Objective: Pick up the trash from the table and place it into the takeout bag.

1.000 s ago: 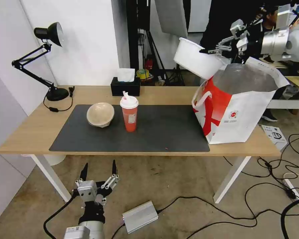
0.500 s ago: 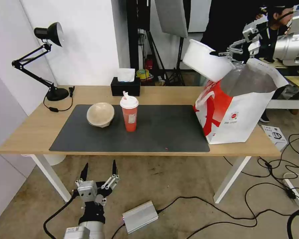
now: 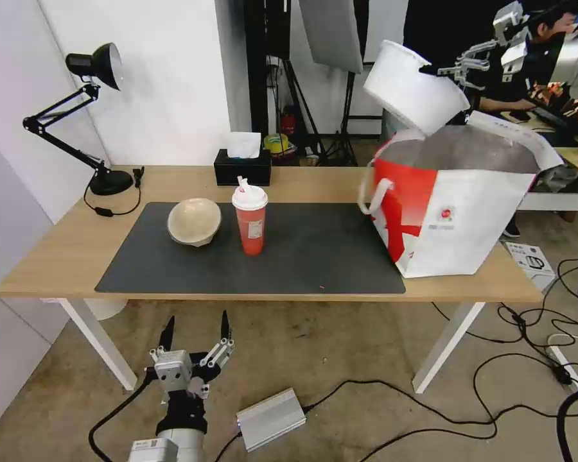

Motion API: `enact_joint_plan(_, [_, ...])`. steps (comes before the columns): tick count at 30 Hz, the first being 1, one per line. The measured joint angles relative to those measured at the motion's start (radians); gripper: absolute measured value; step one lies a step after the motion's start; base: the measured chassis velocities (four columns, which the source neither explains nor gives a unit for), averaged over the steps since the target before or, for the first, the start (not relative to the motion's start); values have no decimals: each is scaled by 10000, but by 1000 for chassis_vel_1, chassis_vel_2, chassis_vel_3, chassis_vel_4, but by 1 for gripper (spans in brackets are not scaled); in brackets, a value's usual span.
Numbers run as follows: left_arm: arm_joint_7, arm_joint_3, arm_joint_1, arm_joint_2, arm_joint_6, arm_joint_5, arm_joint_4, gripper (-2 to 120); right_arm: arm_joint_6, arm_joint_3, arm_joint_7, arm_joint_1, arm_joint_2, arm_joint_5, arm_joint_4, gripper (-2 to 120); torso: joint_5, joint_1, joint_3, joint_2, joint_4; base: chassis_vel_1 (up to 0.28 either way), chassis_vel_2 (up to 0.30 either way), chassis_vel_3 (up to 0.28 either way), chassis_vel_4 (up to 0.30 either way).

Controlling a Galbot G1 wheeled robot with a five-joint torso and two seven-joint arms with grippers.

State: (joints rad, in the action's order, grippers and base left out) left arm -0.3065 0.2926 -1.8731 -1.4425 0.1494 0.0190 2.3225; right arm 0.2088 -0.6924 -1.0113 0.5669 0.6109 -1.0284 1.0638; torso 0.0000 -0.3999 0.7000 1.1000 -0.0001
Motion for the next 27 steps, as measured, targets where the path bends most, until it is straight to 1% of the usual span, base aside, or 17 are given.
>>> enact_joint_plan(8, [4, -74, 87, -118, -2, -3, -46, 100, 0, -76, 75, 49, -62, -61, 81, 0, 0, 0, 1, 0, 2, 0, 0, 0, 0])
enact_joint_plan(12, [6, -88, 59, -101, -3, -12, -53, 100, 71, 146, 383, -268, -307, -302, 323, 0, -1, 0, 0, 0, 2, 0, 0, 0, 0])
enact_joint_plan(14, [6, -87, 58, -91, -3, -16, -60, 100, 144, 426, 726, -631, -534, -536, 570, 0, 0, 0, 0, 0, 1, 0, 0, 0, 0])
enact_joint_plan(16, [6, -87, 58, -90, -3, -17, -61, 100, 162, 517, 823, -743, -593, -586, 637, 0, 0, 0, 0, 0, 1, 0, 0, 0, 0])
enact_joint_plan(19, [7, -83, 82, -100, -4, -20, -76, 100, 272, 1401, 1408, -1795, -1039, -926, 1156, 0, 3, 0, 0, 0, -1, 0, 0, 0, 0])
enact_joint_plan(20, [7, -83, 82, -100, -4, -20, -76, 100, 272, 1401, 1408, -1795, -1039, -926, 1156, 0, 3, 0, 0, 0, -1, 0, 0, 0, 0])
enact_joint_plan(23, [3, -41, 123, -109, -17, -12, -73, 100, 299, 2020, 1568, -2548, -1356, -1034, 1468, 0, 2, 0, 0, 0, 0, 0, 0, 0, 0])
enact_joint_plan(27, [2, -54, 94, -92, -20, -11, -70, 100, 300, 2345, 1579, -2922, -1565, -1034, 1627, 0, 1, 0, 0, 0, -1, 0, 0, 0, 0])
